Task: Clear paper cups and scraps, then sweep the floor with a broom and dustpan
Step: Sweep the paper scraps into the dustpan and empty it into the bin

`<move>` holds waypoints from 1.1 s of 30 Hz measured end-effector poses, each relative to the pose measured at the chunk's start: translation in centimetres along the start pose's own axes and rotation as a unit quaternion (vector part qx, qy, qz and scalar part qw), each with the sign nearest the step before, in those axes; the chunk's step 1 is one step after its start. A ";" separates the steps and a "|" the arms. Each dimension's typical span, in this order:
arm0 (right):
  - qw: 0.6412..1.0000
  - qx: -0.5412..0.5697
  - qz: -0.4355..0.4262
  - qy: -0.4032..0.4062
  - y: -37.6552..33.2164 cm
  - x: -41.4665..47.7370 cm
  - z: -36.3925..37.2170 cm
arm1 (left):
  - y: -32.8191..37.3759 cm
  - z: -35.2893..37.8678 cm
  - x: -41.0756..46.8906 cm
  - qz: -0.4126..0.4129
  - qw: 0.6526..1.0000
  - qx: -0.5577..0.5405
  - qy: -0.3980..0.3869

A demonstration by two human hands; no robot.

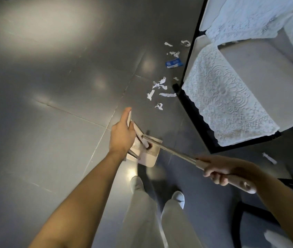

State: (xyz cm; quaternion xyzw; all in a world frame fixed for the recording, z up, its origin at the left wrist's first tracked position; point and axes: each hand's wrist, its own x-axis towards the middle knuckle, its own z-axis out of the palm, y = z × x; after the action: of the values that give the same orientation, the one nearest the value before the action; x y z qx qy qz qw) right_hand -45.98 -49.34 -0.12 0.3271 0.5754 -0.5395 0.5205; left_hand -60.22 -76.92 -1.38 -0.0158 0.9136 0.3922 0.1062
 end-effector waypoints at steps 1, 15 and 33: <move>1.000 0.012 -0.006 -0.011 -0.4 -0.9 -0.1 | -0.5 -0.5 0.1 0.007 1.000 0.007 -0.006; 0.996 -0.039 -0.041 0.072 -10.6 4.4 6.4 | -8.7 -9.9 3.5 -0.005 0.999 0.026 0.034; 0.982 -0.151 0.022 0.110 -12.1 0.5 6.7 | -7.2 -9.7 9.2 0.004 1.000 -0.021 0.016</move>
State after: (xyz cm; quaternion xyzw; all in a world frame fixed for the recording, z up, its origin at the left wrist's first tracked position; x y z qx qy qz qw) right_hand -55.78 -58.30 3.59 0.3141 0.6966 -0.3957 0.5094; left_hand -70.19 -88.39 -1.88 -0.0202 0.9067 0.4117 0.0898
